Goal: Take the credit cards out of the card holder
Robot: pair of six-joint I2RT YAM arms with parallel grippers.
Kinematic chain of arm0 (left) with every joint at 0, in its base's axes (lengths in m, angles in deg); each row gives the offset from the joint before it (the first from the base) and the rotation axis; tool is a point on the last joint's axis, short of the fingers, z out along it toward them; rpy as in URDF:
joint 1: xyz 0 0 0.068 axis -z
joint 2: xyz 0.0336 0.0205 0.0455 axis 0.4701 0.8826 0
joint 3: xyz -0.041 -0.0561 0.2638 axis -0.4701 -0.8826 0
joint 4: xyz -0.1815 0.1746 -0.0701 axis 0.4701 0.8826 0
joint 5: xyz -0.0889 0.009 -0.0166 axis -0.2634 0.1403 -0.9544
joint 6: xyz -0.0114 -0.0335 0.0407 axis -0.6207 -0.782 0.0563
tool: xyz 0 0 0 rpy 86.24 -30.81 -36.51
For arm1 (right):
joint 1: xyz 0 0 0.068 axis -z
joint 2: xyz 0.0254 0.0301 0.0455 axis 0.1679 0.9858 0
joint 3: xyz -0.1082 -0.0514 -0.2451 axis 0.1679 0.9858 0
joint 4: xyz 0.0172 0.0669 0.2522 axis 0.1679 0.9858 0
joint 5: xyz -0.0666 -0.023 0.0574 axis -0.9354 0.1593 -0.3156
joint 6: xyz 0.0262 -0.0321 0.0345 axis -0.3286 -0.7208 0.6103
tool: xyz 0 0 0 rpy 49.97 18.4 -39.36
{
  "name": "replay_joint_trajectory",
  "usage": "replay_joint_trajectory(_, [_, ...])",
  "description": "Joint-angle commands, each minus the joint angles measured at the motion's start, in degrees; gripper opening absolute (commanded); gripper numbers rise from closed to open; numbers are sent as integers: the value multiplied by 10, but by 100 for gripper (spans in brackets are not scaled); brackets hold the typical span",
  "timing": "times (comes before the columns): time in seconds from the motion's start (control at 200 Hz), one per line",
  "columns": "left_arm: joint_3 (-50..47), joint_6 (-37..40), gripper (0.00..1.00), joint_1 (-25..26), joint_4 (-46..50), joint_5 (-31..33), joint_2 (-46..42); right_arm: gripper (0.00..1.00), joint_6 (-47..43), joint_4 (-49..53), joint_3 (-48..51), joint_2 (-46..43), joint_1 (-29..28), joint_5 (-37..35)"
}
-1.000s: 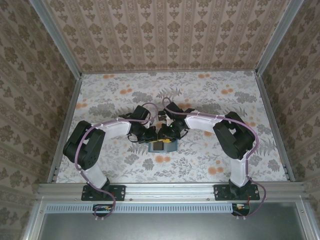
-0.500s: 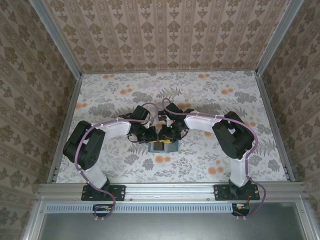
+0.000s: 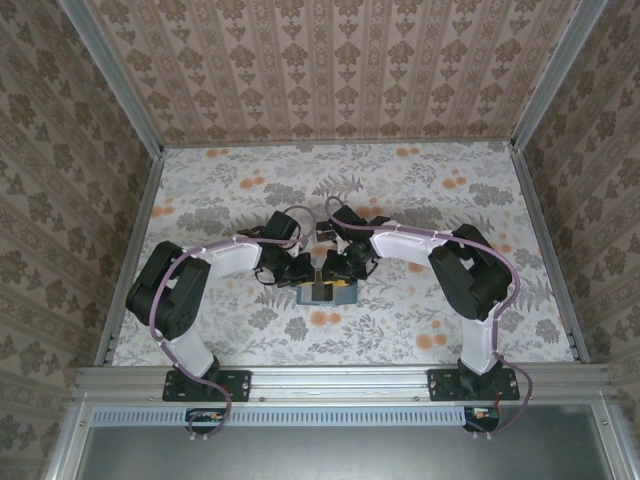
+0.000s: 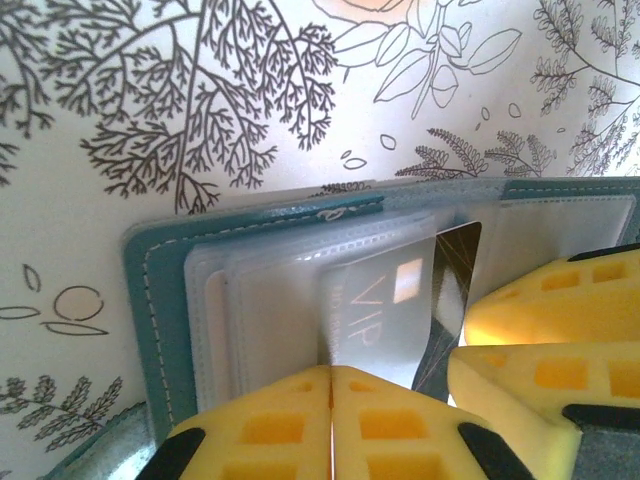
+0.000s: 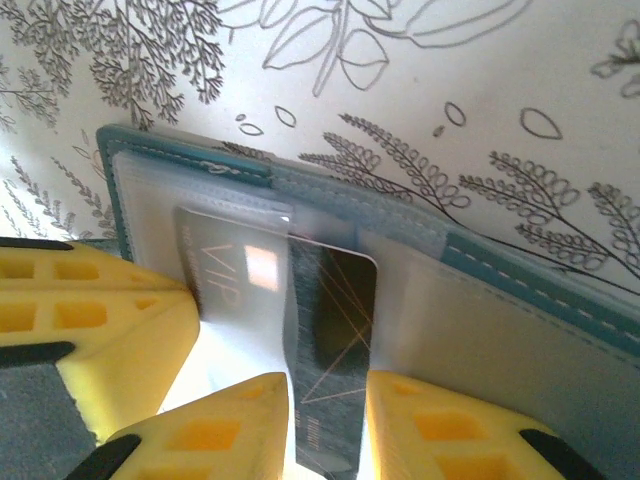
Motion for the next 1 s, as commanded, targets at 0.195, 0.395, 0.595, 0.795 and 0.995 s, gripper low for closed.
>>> replay_joint_trajectory(0.195, [3,5,8,-4,33,9,2,30,-5,3,8,-15,3,3])
replay_joint_trajectory(0.395, [0,9,7,-3,45,20,8,30,18,-57,37,-4,9,49])
replay_joint_trajectory(0.595, [-2,11,7,-3,47,21,14,28,31,-91,55,-21,14,72])
replay_joint_trajectory(0.795, [-3,12,7,-3,47,23,22,26,39,-104,62,-43,19,87])
replay_joint_trajectory(0.995, [-1,12,7,-3,44,21,24,25,46,-121,68,-39,21,102])
